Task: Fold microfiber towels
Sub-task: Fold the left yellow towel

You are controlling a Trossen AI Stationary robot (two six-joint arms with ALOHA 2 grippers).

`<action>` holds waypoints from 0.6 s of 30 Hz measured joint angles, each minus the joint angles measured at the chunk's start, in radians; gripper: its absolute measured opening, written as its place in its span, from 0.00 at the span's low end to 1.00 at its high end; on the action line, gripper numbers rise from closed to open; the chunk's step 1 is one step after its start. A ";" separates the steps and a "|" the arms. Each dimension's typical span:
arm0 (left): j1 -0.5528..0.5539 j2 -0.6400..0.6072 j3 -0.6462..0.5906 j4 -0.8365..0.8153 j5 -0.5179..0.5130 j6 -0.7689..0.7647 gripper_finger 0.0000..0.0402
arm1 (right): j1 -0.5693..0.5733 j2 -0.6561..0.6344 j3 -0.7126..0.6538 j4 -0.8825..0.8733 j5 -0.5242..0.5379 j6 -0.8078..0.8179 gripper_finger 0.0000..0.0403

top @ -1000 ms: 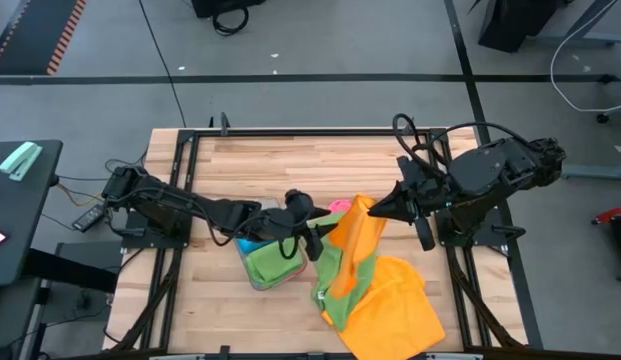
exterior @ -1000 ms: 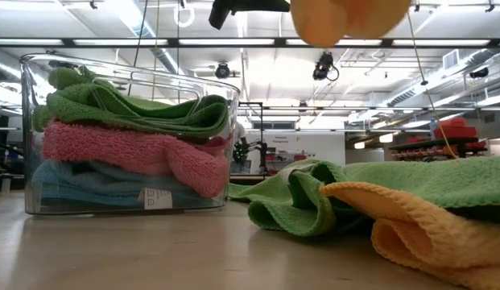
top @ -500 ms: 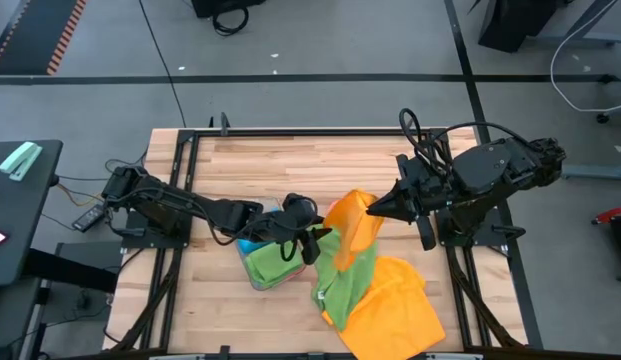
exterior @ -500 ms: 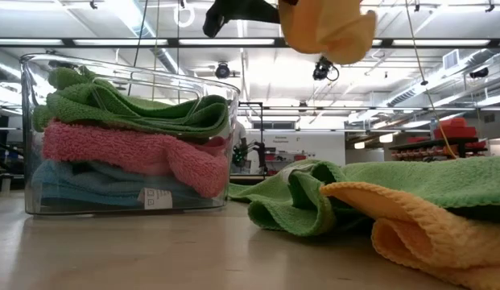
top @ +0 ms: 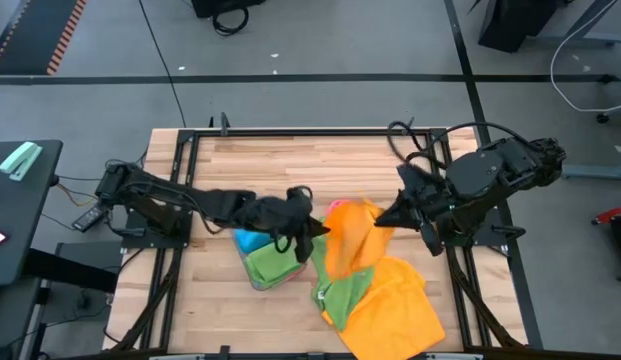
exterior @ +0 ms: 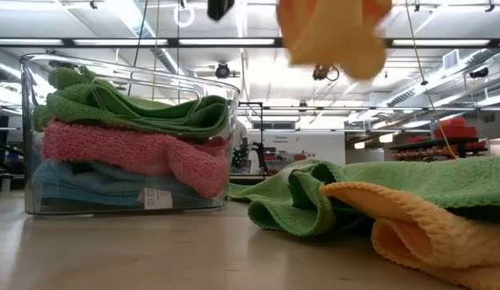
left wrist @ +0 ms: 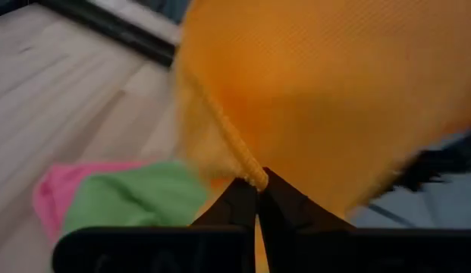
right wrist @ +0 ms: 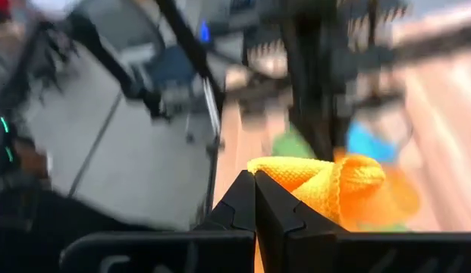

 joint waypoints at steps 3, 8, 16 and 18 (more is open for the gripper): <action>0.003 -0.021 0.051 -0.077 0.059 0.011 0.02 | 0.000 0.000 0.000 -0.149 -0.039 0.040 0.01; -0.005 -0.027 0.137 -0.255 0.066 0.010 0.03 | -0.001 0.000 0.000 -0.408 -0.024 0.103 0.01; -0.006 -0.026 0.178 -0.271 0.065 -0.025 0.03 | -0.002 -0.001 -0.084 -0.573 0.066 0.155 0.01; -0.006 -0.026 0.187 -0.274 0.080 -0.056 0.04 | -0.001 0.001 -0.132 -0.573 0.044 0.155 0.01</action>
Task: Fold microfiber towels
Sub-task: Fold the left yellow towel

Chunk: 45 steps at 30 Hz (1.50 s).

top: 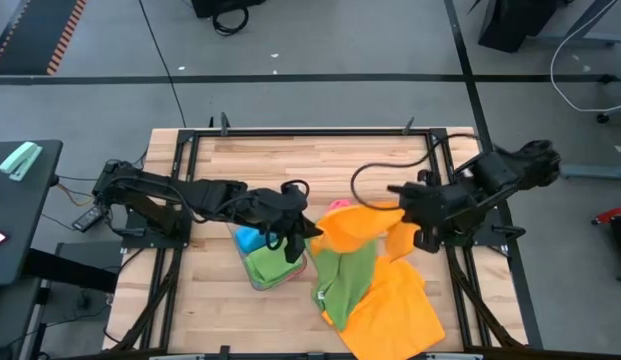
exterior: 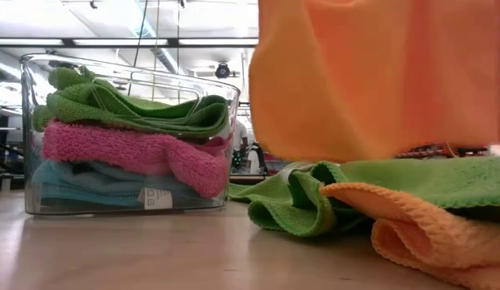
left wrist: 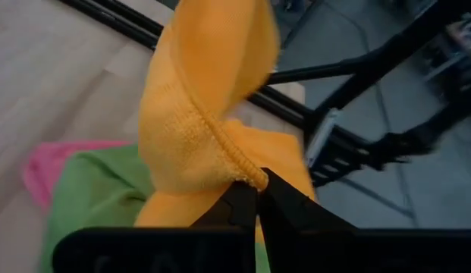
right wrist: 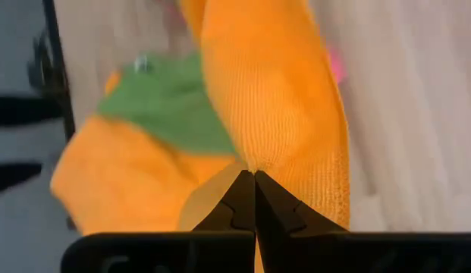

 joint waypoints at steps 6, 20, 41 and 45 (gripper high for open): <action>-0.012 0.000 0.009 0.014 0.163 -0.129 0.02 | 0.012 0.000 -0.083 0.001 -0.217 0.024 0.01; -0.081 0.020 0.004 0.059 0.330 -0.243 0.02 | 0.088 0.000 -0.141 0.091 -0.420 -0.074 0.01; 0.090 0.138 0.004 -0.236 0.228 -0.200 0.07 | -0.389 0.000 -0.678 0.604 -0.296 -0.388 0.01; 0.100 0.138 0.004 -0.241 0.227 -0.215 0.09 | -0.430 0.000 -0.725 0.684 -0.284 -0.419 0.04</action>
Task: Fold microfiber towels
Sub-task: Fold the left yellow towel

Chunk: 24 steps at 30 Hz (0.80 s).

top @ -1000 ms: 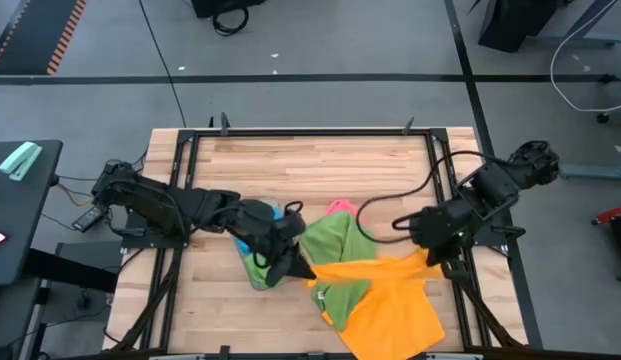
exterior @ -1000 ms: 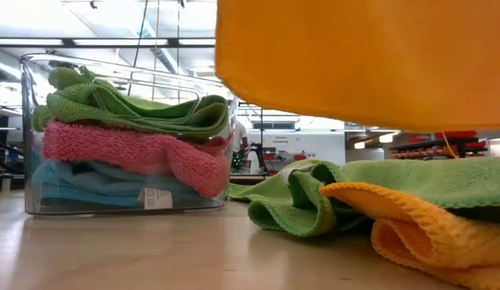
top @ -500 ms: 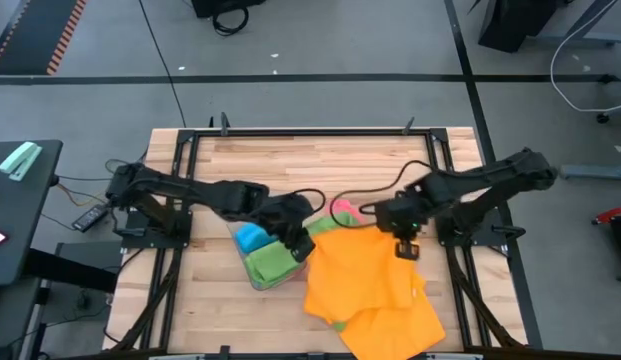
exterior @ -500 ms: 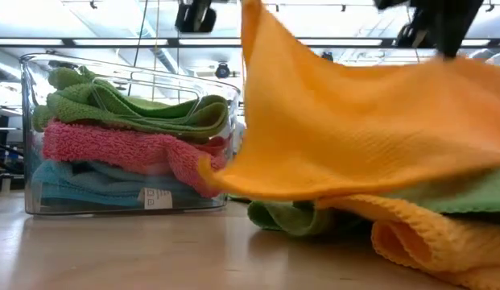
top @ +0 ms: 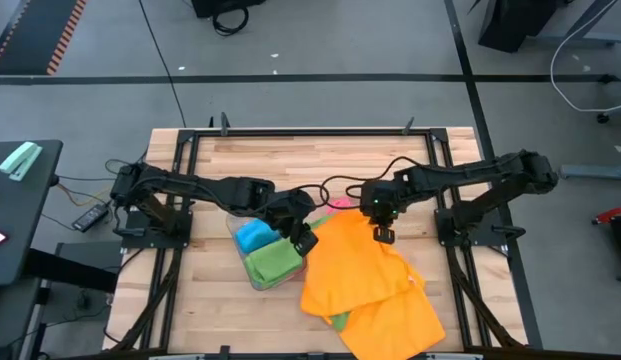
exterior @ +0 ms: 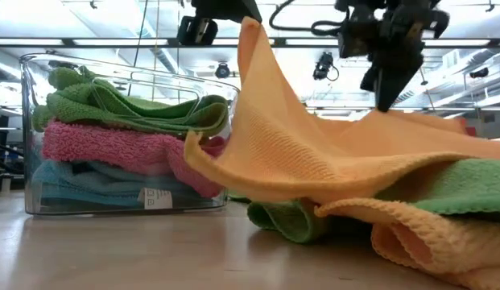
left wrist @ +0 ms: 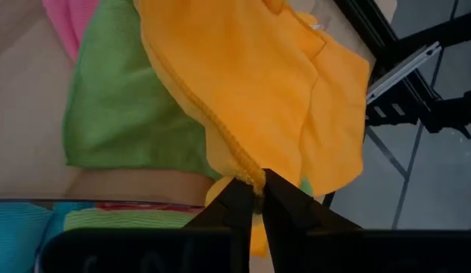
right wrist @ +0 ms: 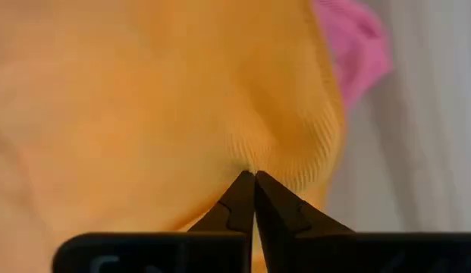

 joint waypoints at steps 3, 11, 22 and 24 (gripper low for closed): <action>0.003 0.000 0.000 -0.006 -0.022 -0.008 0.06 | -0.029 0.000 -0.026 0.021 0.090 0.001 0.10; 0.000 0.035 0.000 0.002 -0.031 -0.028 0.05 | -0.151 0.000 0.005 -0.056 0.174 0.036 0.36; -0.018 0.063 -0.001 0.008 -0.011 -0.116 0.07 | 0.129 -0.025 0.026 0.256 0.039 0.321 0.53; -0.018 0.066 0.000 0.017 -0.012 -0.139 0.04 | 0.221 -0.025 0.026 0.324 0.106 0.332 0.52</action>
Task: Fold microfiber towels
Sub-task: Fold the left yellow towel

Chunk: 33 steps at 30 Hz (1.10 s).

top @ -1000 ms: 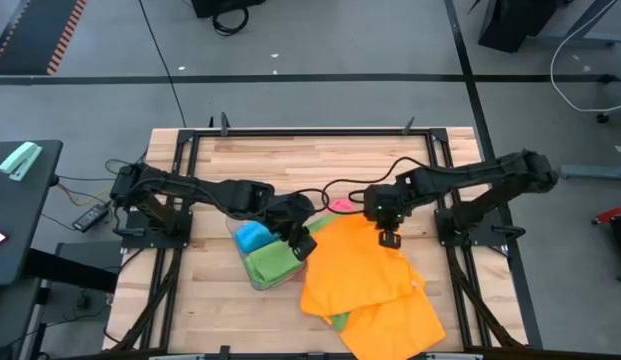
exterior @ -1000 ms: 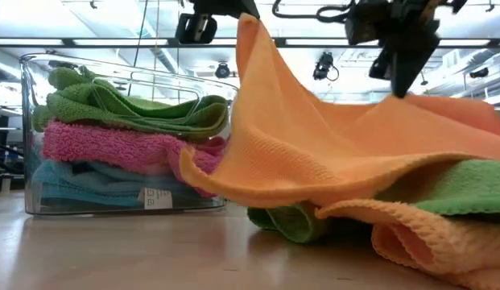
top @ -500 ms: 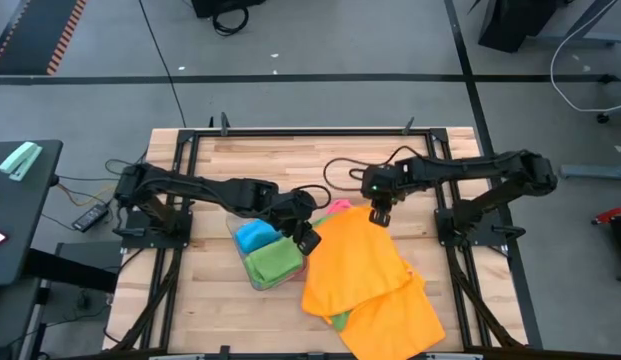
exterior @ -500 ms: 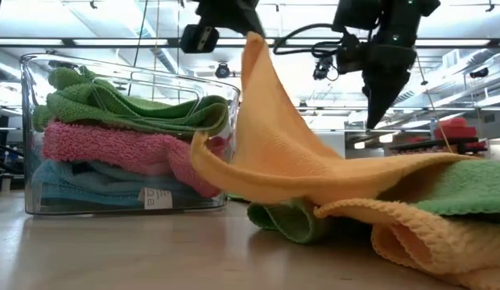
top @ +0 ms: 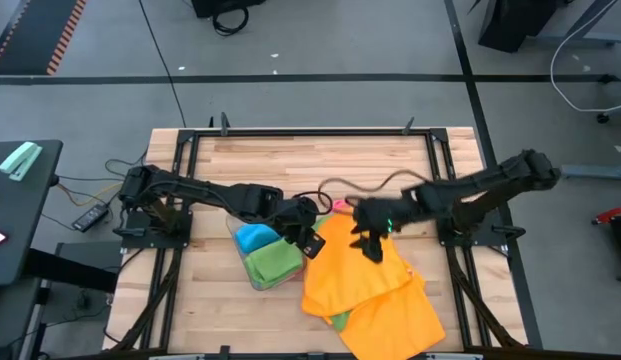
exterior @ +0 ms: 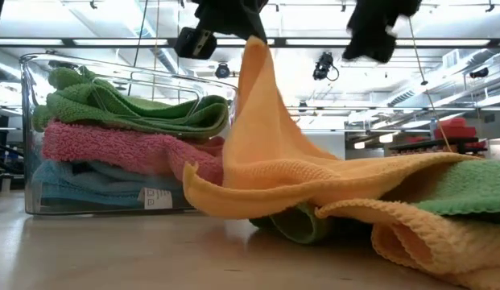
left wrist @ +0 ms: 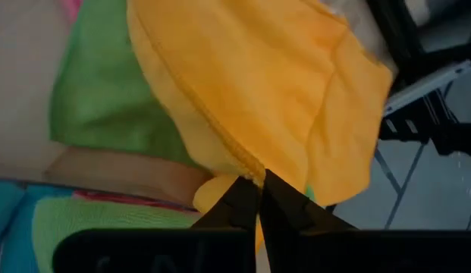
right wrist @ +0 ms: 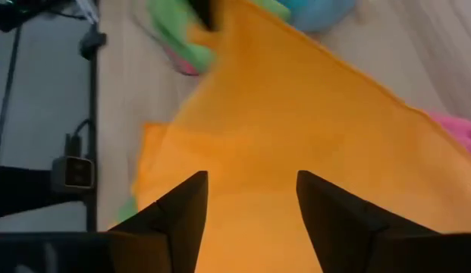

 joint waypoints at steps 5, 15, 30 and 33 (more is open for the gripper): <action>-0.001 0.002 0.000 0.022 -0.040 -0.034 0.03 | 0.169 0.000 0.005 0.025 0.220 0.121 0.51; 0.012 0.013 0.000 0.195 -0.138 -0.107 0.06 | 0.329 0.003 0.005 0.061 0.624 0.374 0.51; 0.050 0.115 -0.002 0.307 -0.147 -0.167 0.09 | 0.474 0.076 -0.004 0.101 0.616 0.355 0.51; 0.061 0.126 0.001 0.335 -0.139 -0.161 0.07 | 0.495 0.157 -0.003 0.209 0.590 0.359 0.51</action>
